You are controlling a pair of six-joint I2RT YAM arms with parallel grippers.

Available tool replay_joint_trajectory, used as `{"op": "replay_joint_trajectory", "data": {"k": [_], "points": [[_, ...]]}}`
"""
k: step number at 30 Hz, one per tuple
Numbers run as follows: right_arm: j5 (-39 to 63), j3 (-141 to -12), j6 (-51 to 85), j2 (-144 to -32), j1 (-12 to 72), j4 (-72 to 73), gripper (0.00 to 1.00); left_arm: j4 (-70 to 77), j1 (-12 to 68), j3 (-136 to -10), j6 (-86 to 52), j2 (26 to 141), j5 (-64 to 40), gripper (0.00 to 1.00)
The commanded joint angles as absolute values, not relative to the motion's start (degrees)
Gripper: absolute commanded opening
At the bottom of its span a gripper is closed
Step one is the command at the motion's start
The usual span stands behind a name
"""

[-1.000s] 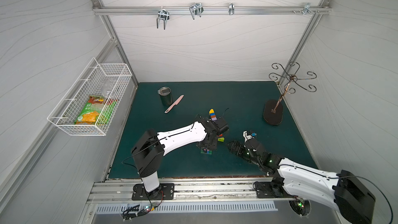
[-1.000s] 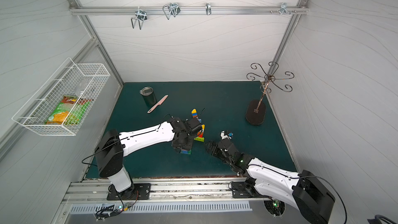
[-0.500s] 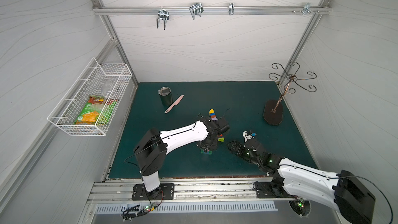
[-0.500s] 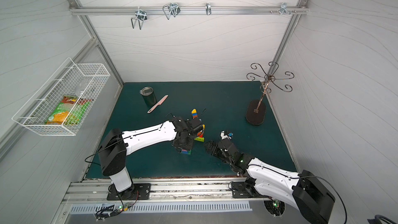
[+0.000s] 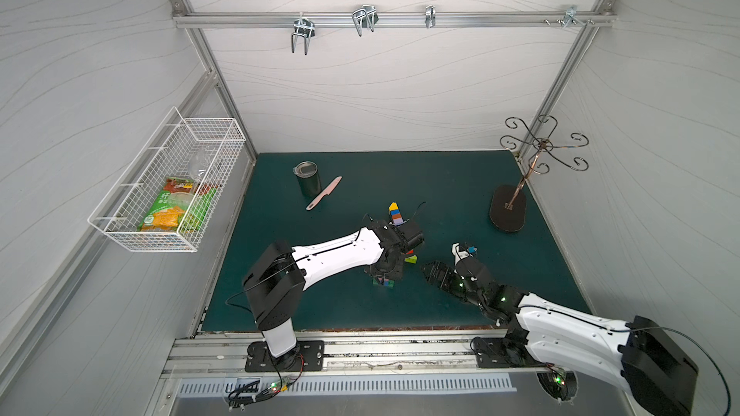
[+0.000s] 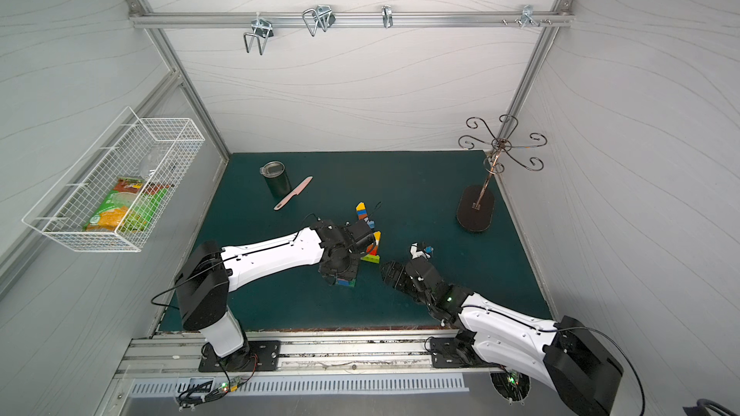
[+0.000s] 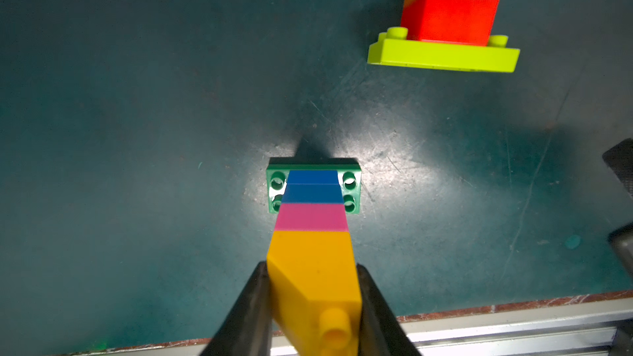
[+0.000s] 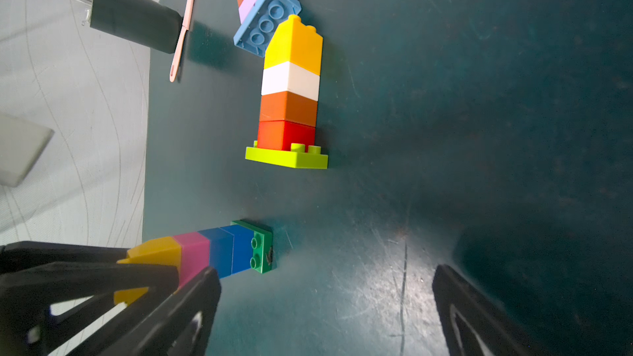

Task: Assemble the number 1 with lego
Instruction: Assemble the lego brick with the lego brick.

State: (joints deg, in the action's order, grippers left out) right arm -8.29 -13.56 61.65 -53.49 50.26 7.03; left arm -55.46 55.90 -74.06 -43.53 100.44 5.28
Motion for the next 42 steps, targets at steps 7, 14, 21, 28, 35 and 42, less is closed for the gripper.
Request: {"op": "replay_joint_trajectory", "data": {"k": [7,14,21,28,35,42], "points": [[-7.0,-13.5,58.9,-52.8,50.0,8.8,0.99,-51.5,56.2,-70.4,-43.4,104.8,4.5,0.13],[-6.5,-12.5,57.2,-50.7,50.0,10.0,0.99,-54.4,56.2,-73.2,-44.3,102.2,6.5,0.40],[-6.4,-9.8,55.0,-46.1,50.3,13.3,0.99,-57.3,56.5,-78.1,-44.5,100.0,7.2,0.63],[-12.5,-6.2,46.9,-38.8,54.0,18.3,0.99,-60.0,56.9,-81.5,-45.1,96.0,8.2,0.98],[-2.1,-7.0,29.1,-41.3,54.9,25.0,0.98,-62.7,56.9,-81.5,-48.2,85.5,11.4,1.00],[6.0,-10.9,20.7,-51.4,56.3,31.6,0.94,-59.9,56.5,-72.1,-50.5,66.5,16.2,1.00]]}}
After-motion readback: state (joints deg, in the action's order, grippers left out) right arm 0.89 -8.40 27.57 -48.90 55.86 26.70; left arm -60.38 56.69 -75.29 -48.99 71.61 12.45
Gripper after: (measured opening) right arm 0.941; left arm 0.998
